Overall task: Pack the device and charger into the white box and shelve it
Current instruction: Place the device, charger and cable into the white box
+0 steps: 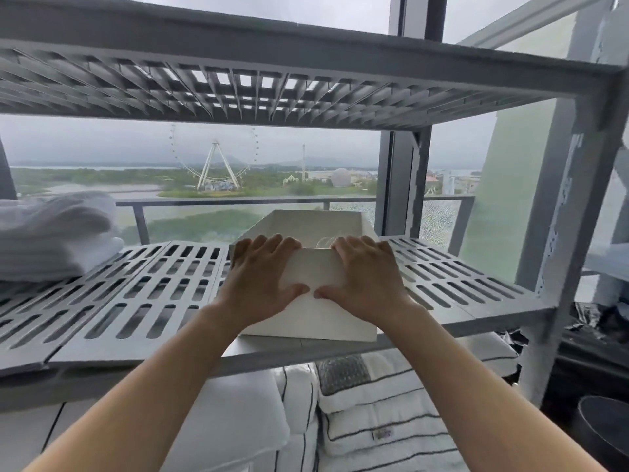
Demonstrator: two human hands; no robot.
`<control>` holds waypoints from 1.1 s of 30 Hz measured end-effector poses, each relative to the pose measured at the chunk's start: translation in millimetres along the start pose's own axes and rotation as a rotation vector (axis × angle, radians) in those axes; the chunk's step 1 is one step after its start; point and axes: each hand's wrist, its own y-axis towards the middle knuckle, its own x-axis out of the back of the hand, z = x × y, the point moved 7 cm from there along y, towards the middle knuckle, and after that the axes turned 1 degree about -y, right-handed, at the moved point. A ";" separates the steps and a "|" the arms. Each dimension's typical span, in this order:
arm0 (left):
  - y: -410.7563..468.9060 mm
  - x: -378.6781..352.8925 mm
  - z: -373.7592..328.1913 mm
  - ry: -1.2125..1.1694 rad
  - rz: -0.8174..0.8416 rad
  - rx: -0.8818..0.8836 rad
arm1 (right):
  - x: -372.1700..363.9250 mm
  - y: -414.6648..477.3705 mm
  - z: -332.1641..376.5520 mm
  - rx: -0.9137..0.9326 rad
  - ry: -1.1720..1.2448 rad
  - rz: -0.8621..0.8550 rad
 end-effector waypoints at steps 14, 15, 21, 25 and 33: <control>-26.6 35.9 -26.1 0.085 -0.051 0.022 | 21.7 -18.6 6.1 0.059 0.196 -0.144; -30.1 42.7 -26.9 0.093 -0.062 0.025 | 25.0 -19.2 9.7 0.073 0.212 -0.147; -54.4 76.1 -22.5 0.180 -0.038 0.107 | 34.1 -23.1 33.9 0.161 0.244 -0.118; -58.4 74.7 -23.4 0.176 0.029 0.223 | 33.2 -30.2 40.6 0.155 0.222 -0.100; -104.1 102.3 -43.1 0.164 -0.075 0.186 | 56.2 -77.3 69.5 0.146 0.256 -0.258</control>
